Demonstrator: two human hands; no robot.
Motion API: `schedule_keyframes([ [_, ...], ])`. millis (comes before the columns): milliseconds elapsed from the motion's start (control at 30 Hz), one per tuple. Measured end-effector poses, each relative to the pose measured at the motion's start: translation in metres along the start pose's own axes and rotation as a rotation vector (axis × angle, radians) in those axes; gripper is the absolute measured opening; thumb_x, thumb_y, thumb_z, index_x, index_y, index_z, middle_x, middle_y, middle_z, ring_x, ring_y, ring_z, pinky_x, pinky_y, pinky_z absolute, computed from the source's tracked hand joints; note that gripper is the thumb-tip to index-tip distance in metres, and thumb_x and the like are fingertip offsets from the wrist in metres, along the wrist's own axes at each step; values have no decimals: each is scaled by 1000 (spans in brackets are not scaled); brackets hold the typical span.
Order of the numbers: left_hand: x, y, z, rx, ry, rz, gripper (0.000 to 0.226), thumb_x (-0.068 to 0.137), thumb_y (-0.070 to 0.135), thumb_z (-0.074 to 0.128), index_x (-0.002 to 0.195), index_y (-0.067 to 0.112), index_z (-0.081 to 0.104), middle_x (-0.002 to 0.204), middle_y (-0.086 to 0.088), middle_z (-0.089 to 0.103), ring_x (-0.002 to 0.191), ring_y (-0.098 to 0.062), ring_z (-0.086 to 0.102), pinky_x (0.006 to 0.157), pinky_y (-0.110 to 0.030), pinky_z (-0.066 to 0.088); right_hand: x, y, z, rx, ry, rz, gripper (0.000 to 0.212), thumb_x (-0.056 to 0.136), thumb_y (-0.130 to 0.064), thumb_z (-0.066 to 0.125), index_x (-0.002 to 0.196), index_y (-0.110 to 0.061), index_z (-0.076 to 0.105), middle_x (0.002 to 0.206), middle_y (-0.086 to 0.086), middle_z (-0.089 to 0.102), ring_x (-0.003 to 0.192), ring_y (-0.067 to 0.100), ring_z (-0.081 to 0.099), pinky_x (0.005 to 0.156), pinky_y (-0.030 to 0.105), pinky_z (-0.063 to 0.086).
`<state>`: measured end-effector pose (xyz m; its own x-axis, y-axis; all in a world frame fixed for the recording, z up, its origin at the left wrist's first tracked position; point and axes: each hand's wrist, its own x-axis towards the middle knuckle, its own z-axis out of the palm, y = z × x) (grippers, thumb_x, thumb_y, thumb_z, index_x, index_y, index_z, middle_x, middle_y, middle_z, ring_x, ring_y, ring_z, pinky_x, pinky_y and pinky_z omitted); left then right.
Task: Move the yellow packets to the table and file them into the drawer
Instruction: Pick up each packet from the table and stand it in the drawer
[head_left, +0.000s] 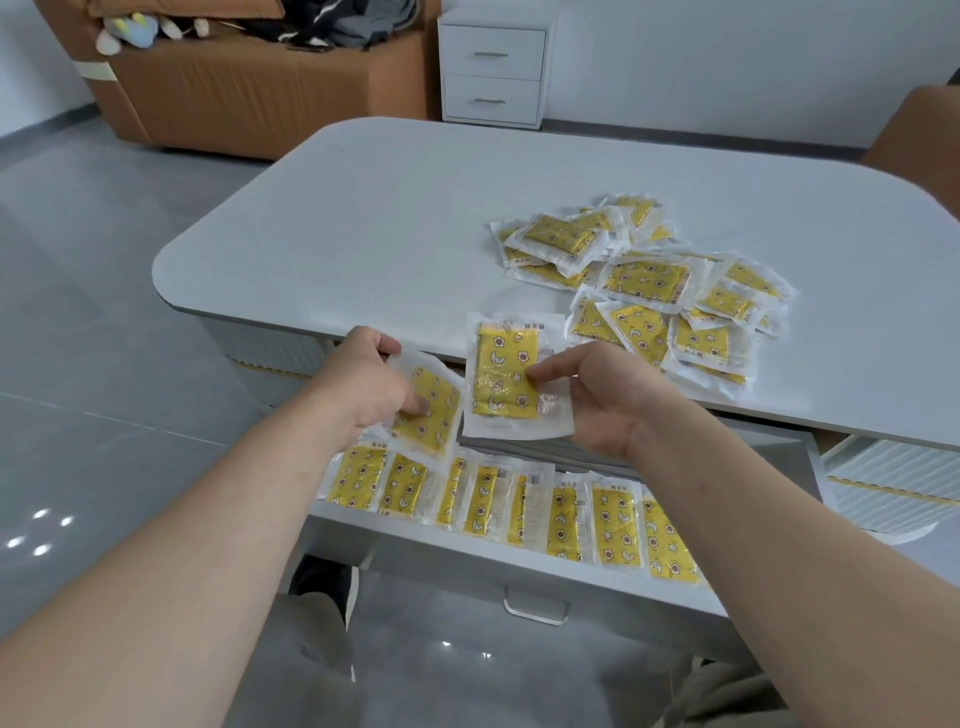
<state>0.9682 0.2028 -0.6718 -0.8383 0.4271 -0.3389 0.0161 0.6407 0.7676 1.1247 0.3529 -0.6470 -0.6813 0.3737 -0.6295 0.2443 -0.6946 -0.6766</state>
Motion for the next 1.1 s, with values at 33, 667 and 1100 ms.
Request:
schedule_keyframes([
  [33, 1, -3, 3, 42, -40, -16, 90, 63, -2, 92, 136, 25, 47, 123, -4, 55, 112, -27, 56, 96, -40, 50, 1, 1, 1, -10, 1, 6, 13, 94, 9, 54, 97, 6, 65, 86, 19, 74, 72, 32, 75, 76, 48, 63],
  [667, 10, -26, 54, 616, -287, -103, 101, 83, 15, 81, 160, 12, 15, 154, -14, 41, 123, -34, 57, 90, -38, 54, 15, 10, -23, -904, 257, -235, 29, 81, 1, 76, 102, -14, 64, 102, 9, 70, 94, 27, 70, 86, 45, 61],
  [1100, 20, -50, 69, 1009, -317, 144, 95, 73, 51, 83, 144, 15, 33, 128, -3, 61, 112, -26, 61, 83, -35, 52, 31, 15, -36, -948, 167, -97, 34, 79, 8, 76, 104, -11, 61, 104, 17, 71, 90, 34, 74, 78, 47, 64],
])
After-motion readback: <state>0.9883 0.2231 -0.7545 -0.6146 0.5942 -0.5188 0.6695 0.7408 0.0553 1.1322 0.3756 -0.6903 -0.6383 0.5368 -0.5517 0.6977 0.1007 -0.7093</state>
